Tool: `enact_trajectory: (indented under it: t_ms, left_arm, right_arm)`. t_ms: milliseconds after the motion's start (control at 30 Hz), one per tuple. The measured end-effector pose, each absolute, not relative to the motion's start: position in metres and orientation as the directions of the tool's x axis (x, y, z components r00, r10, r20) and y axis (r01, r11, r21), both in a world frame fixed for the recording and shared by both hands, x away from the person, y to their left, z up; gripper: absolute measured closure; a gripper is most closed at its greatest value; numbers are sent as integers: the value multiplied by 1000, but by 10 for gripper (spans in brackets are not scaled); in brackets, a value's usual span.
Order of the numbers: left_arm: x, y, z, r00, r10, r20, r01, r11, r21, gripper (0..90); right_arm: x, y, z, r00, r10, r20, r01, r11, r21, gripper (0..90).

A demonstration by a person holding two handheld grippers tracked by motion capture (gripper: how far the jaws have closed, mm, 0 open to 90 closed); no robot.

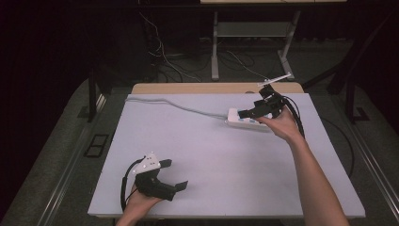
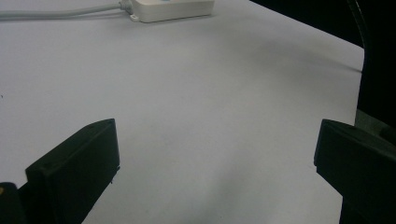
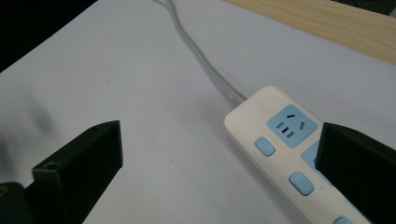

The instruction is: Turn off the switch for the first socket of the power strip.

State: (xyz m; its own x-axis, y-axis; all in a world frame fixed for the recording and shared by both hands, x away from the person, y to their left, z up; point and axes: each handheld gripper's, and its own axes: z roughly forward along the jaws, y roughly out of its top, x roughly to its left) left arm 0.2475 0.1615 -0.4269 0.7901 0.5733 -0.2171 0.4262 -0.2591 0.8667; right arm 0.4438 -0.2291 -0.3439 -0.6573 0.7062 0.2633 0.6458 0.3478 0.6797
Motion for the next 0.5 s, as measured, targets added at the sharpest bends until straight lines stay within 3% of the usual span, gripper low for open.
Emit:
enact_trajectory:
  t_ms: [367,500]
  left_arm:
    - [247,162,-427,791,572,-215,424,-261,867,0]
    - [247,162,-427,790,574,-215,425,-260,867,0]
  right_arm:
    - [457,-233,-353,-608,743,280,679,304,668,6]
    - [459,-234,-355,-606,749,268,671,301,678,148]
